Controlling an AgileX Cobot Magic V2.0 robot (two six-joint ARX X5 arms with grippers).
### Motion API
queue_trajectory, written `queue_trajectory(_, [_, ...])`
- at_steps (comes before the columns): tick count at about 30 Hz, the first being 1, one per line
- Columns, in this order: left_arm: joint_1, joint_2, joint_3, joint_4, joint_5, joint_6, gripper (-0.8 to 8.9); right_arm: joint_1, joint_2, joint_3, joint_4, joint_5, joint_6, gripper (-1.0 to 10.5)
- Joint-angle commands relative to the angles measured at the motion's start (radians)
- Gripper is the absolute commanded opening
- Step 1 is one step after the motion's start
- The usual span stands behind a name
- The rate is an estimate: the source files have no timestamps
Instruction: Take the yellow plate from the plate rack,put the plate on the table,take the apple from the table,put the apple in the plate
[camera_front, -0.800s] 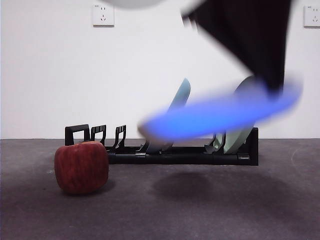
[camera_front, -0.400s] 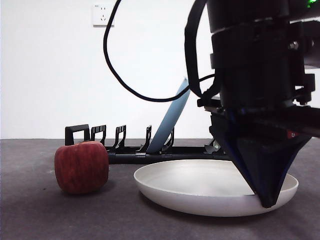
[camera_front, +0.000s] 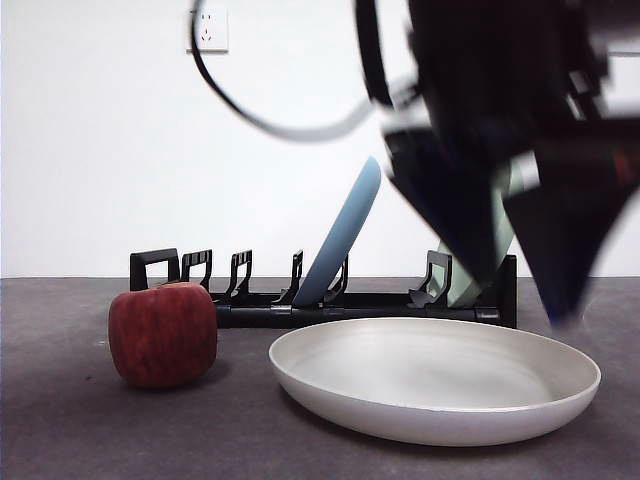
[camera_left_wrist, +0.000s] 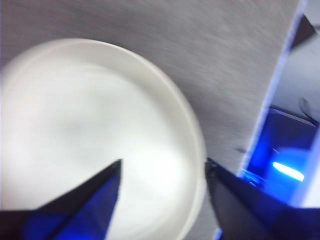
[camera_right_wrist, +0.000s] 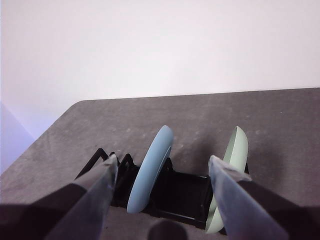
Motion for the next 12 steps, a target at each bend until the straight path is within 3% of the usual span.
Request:
queue_trajectory(1, [0.026,-0.095,0.0,-0.011,-0.074,-0.018,3.27,0.013,0.005,0.005,0.016,-0.002,0.006,3.2])
queue_trajectory(7, [0.138,-0.361,0.0,-0.026,-0.149,-0.043,3.22,0.078,0.038,0.016,0.045,-0.002,0.006,3.2])
queue_trajectory(12, [0.291,-0.581,0.0,-0.03,-0.255,-0.043,3.14,0.199,0.085,0.016,0.094,-0.002,0.006,3.2])
